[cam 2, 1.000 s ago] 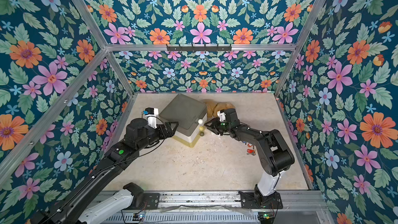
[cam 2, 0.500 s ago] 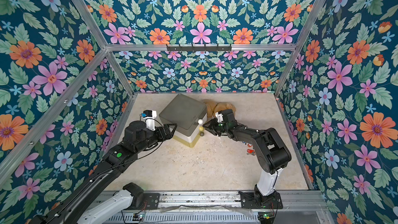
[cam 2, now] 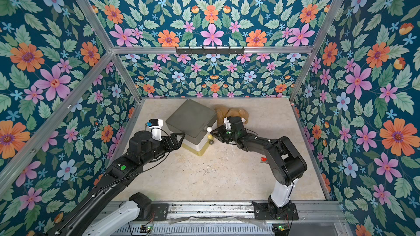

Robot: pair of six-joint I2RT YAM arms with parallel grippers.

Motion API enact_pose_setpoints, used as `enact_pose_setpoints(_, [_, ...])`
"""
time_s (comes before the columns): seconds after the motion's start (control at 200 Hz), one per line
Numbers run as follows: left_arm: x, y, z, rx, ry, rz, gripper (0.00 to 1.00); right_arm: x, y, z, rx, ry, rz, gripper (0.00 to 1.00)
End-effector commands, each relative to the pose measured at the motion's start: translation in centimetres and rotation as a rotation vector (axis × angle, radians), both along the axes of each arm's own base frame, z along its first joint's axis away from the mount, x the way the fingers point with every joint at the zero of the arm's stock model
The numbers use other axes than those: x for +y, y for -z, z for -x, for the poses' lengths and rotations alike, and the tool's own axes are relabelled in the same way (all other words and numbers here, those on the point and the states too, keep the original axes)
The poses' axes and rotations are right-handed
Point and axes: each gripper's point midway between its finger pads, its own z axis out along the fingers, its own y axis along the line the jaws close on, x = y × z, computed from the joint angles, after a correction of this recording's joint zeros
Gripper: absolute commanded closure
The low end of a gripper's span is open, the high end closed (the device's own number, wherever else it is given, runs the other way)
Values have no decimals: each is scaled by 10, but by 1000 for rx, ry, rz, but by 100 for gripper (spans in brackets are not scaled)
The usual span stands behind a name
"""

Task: Take the keys out of the drawer
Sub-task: Adjust the drawer in the storage box.

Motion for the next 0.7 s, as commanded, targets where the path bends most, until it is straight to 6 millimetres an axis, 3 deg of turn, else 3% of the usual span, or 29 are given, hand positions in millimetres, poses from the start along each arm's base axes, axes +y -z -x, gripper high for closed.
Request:
enact_pose_setpoints(0.0, [3, 0, 0, -1, -12, -2, 1, 14, 0, 31, 58, -104, -37, 74])
enact_pose_setpoints(0.345, [7, 2, 4, -5, -21, -8, 1, 23, -4, 52, 69, -103, -48, 74])
enact_pose_setpoints(0.495, [8, 3, 6, -2, -20, -8, 1, 9, 7, 46, 76, -65, -4, 64])
enact_pose_setpoints(0.625, [11, 4, 9, 0, -25, -8, 1, -16, 17, 38, 86, -8, 6, 58])
enact_pose_setpoints(0.64, [11, 4, 10, 0, -25, -7, 1, -18, 7, 38, 62, -3, -10, 58])
enact_pose_setpoints(0.7, [12, 7, 12, 5, -25, -7, 1, -24, 9, 41, 64, -4, -11, 57])
